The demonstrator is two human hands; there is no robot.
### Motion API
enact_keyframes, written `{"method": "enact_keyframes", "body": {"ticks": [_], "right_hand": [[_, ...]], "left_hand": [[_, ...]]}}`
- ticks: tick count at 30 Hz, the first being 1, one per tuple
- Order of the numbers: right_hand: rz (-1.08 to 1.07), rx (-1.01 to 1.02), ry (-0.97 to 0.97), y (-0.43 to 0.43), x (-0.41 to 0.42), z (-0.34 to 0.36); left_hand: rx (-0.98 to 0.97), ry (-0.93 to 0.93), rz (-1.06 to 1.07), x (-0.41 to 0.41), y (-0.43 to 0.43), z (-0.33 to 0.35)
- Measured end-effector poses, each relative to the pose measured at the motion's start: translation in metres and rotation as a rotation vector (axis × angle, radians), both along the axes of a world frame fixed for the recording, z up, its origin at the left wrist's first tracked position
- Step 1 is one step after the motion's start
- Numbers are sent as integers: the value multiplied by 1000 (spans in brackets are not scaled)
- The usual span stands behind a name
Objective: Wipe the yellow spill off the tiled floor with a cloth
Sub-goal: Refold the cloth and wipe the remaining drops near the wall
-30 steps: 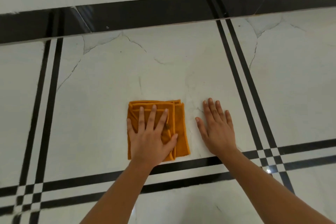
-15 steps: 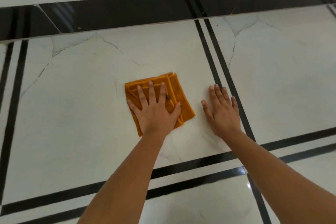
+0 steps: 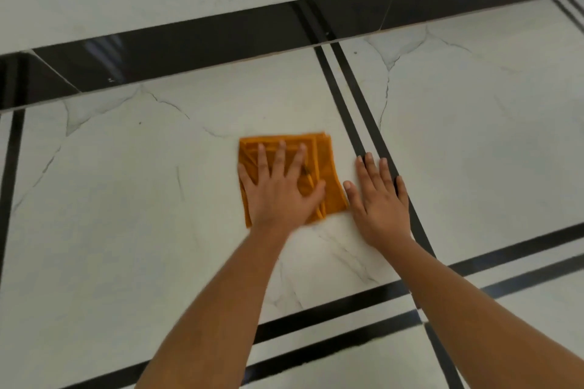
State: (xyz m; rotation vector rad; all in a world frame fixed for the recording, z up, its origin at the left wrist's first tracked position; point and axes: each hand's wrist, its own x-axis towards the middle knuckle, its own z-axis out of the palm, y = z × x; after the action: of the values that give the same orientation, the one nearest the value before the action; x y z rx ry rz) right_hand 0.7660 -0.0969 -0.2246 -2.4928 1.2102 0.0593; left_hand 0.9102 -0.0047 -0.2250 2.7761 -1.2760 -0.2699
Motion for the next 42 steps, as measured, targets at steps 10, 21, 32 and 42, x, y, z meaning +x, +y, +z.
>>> {"method": "enact_keyframes", "body": {"ticks": [10, 21, 32, 42], "right_hand": [[10, -69, 16, 0, -2, -5], [31, 38, 5, -1, -17, 8], [-4, 16, 96, 20, -111, 13], [192, 56, -5, 37, -129, 23]], "left_hand": [[33, -16, -33, 8, -8, 1], [32, -18, -35, -10, 14, 2], [31, 7, -4, -70, 29, 2], [-12, 56, -210, -113, 44, 8]]}}
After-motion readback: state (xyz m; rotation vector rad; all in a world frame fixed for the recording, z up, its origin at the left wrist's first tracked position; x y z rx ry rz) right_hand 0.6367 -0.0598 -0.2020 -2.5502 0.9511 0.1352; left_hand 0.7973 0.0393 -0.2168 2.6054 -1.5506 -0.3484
